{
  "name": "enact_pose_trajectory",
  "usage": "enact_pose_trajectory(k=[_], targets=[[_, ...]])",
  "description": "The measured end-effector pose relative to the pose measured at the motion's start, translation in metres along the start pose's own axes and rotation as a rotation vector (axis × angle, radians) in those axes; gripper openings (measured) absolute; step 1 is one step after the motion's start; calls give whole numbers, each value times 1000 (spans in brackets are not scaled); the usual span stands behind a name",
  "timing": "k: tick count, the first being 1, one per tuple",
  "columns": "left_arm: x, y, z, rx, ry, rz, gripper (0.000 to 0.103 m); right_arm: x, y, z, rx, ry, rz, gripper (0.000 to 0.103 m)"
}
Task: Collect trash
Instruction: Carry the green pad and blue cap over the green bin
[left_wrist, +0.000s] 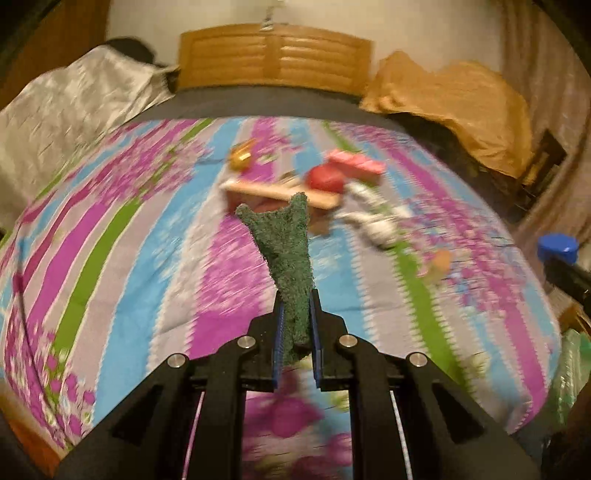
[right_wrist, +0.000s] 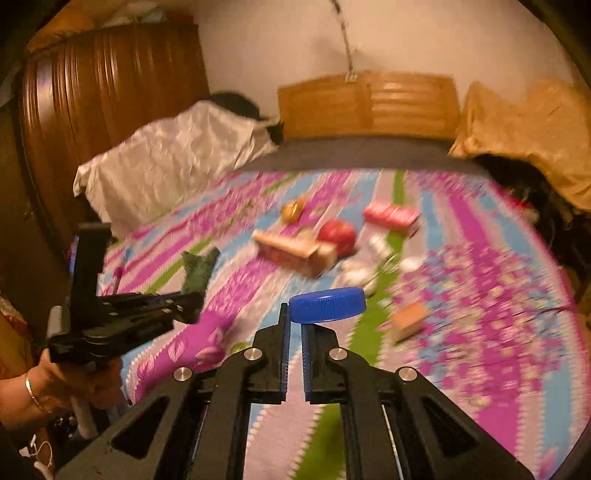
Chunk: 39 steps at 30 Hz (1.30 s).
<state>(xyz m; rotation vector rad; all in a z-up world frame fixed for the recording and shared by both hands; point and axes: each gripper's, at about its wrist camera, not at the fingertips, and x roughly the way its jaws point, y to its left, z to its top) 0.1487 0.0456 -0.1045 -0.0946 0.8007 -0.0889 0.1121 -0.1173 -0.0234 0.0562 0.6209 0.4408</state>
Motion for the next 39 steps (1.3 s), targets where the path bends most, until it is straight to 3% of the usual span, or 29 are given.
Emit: enact_pose_trajectory(k=[6,13,25,34,39], targets=[[-15,-84,30,153,-59,-120,11,-90,-42,14,23,-96,-155,7],[-33,-208,49,343,-111,-274,11,-192,-106,-3,118,-128,-415,7],[-70,-402,22,640,-136,-531,11,-346,-212,-66,358,-106,-818,7],[-87,-494,-15,815,-136,-642,11,-417,-267,-125,495,-80,-961,7],[-95,-535,-36,898,-134,-679,11,-424,-279,-146,538,-48,-998,7]])
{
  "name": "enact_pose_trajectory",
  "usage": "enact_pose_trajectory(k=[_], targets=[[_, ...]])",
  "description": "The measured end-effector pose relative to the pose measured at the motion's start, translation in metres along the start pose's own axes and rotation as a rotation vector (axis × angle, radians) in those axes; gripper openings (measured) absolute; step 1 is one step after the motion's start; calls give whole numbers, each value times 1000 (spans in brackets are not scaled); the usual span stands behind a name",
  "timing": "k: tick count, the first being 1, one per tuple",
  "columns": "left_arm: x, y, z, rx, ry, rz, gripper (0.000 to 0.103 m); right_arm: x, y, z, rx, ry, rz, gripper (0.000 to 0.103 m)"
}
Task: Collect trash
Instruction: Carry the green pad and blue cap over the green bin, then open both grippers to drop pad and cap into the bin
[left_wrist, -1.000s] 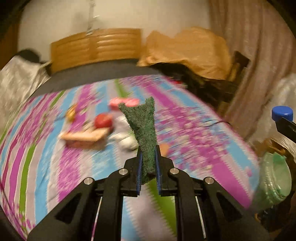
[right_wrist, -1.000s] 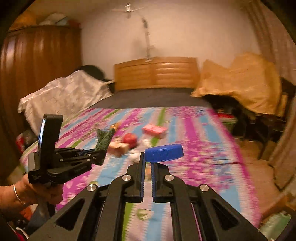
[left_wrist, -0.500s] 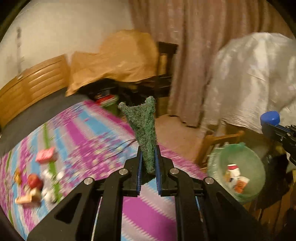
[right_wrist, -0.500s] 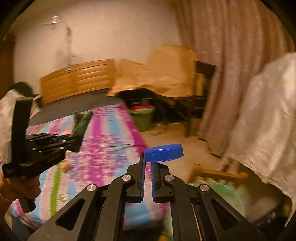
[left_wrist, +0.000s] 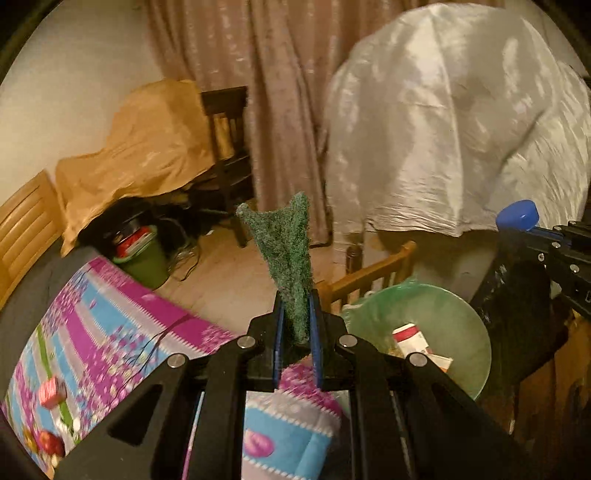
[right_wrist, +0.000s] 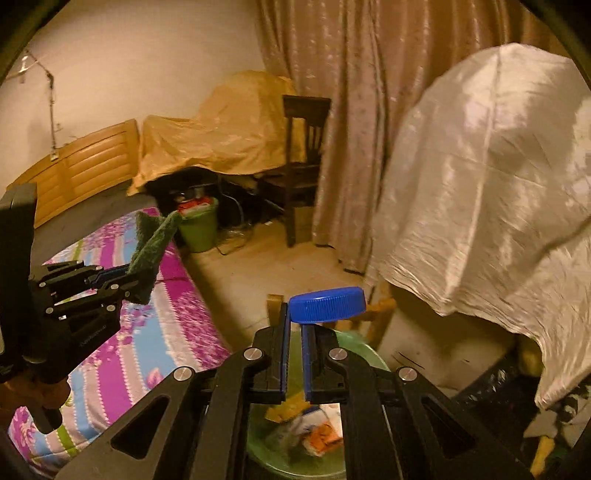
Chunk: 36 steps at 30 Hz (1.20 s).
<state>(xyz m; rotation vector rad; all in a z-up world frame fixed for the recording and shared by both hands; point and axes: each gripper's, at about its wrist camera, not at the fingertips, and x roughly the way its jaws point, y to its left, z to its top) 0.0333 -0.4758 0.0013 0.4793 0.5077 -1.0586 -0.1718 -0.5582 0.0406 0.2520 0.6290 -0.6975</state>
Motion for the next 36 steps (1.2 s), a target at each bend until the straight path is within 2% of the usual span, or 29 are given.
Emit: enact_pose_trajectory(k=[6,12,22,33,36], targets=[[23,-37,8,76,24,-43,11,9,-23,-13,24,52,-27,7],[43,-57,5,120,66,-74,11,16,-36,-26,47,93,-15,7],[62,-70,-4,149,119,-111,11,30,-43,-37,69,134,30,7],[88,-73,-12,123,199,-221,11,60,-44,-45,32,206,76,7],[96,-76,-12,119,211,-267,18,75,-46,-46,19,237,107,7]])
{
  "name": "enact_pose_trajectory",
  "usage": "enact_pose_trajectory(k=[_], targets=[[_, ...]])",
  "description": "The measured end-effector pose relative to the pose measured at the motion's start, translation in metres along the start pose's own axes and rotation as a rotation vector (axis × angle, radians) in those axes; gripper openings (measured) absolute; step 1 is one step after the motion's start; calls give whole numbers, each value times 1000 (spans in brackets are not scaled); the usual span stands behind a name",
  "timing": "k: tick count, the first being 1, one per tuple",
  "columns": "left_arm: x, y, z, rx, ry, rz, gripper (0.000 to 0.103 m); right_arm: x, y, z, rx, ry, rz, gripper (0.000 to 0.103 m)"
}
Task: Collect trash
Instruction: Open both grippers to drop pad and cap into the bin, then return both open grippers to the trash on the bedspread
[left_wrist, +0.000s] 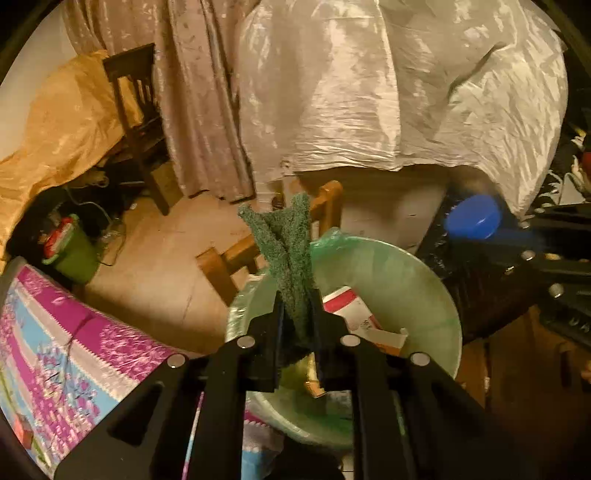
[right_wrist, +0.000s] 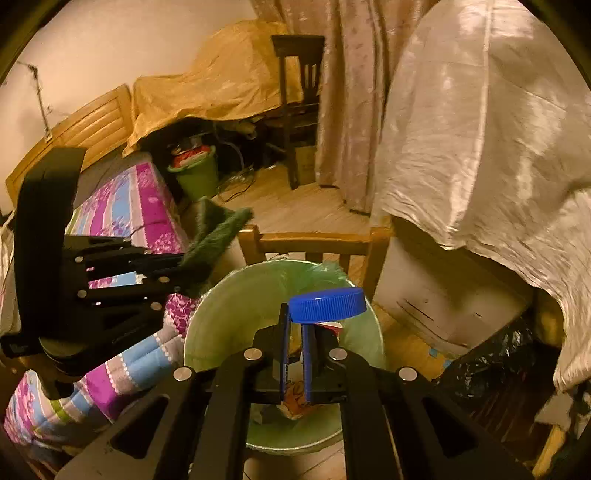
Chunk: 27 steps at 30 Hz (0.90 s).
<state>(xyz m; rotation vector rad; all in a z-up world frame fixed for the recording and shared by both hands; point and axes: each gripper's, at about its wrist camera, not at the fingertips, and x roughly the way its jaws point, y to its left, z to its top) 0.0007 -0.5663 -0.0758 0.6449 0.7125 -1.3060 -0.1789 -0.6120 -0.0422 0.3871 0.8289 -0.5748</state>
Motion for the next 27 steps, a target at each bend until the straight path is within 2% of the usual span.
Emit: enact_pose_trajectory(k=[1,3,12,18,20,22,27], targets=[[5,1,1,-7,16,-7,30,7,-4,1,10,25,9,10],[8,2,1,-6,12,-7,40,15,-9,0,18,43,-5,34],[12,11,-2,-29,22,0,40,20,-14,-3,21,39,-8,34],[7,18,-6,-45,13,22,40,12,-9,-1,22,-2,-15,34],[2,25,-12,-73,6,57,43,8,-3,-1,15,-35,-11,34],[-6,34,-22,-109,-13,101,50,3,6,-1,-9,-82,-25,34],[-31,68,-61,-226,-52,237,52,-11,38,-3,-32,-220,-38,36]])
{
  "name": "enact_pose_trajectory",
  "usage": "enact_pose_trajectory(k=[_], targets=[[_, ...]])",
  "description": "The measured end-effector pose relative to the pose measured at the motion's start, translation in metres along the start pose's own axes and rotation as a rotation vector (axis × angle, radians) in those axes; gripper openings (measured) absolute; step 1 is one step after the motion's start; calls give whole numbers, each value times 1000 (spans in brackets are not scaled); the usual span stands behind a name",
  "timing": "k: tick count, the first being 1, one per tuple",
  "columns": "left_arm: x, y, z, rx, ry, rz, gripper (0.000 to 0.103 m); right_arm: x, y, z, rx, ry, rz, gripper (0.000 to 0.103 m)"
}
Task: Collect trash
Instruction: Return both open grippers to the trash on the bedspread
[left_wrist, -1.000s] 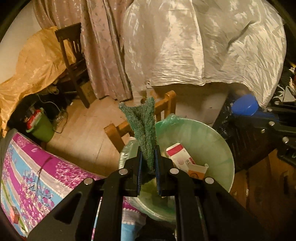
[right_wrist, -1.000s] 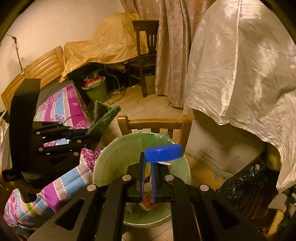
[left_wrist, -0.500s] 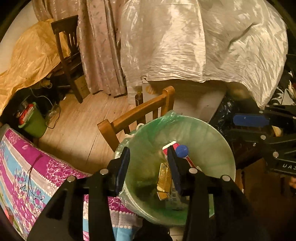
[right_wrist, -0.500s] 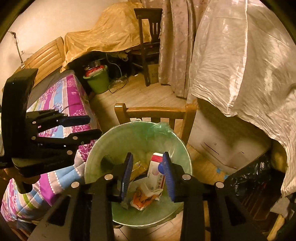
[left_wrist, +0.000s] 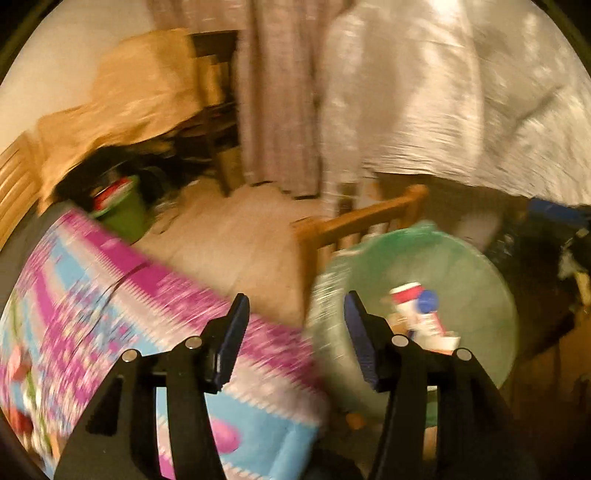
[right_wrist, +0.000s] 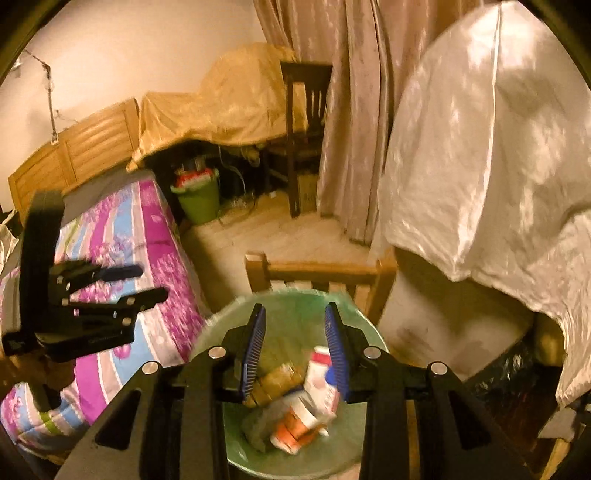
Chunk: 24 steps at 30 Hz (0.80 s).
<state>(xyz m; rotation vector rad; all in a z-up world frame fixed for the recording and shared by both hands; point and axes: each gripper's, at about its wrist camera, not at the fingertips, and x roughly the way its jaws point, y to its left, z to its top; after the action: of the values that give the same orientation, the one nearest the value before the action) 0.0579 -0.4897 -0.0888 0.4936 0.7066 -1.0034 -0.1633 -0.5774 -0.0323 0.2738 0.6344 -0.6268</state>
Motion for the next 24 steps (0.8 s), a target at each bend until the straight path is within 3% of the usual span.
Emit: enact_pose_trajectory(k=[4,8,13,16,19,21,24], targets=[[-17,49,-35,-132,-5,110,56,-8,42,1,-25,-118,3,44],[-46,104,-80,-243,-10,220,60,-5,92,0,-52,-140,91,46],[-87,185,-149,-462,31,352,60,15,173,-13,-132,-59,226,48],[-118,231,-203,-629,50,432,61,28,243,-29,-230,8,321,48],[-147,272,-256,-793,76,494,62,33,311,-44,-337,56,408,49],[-161,290,-281,-879,83,522,62,36,353,-56,-394,88,465,57],[-187,326,-322,-1044,60,553,62,39,412,-81,-458,135,539,59]])
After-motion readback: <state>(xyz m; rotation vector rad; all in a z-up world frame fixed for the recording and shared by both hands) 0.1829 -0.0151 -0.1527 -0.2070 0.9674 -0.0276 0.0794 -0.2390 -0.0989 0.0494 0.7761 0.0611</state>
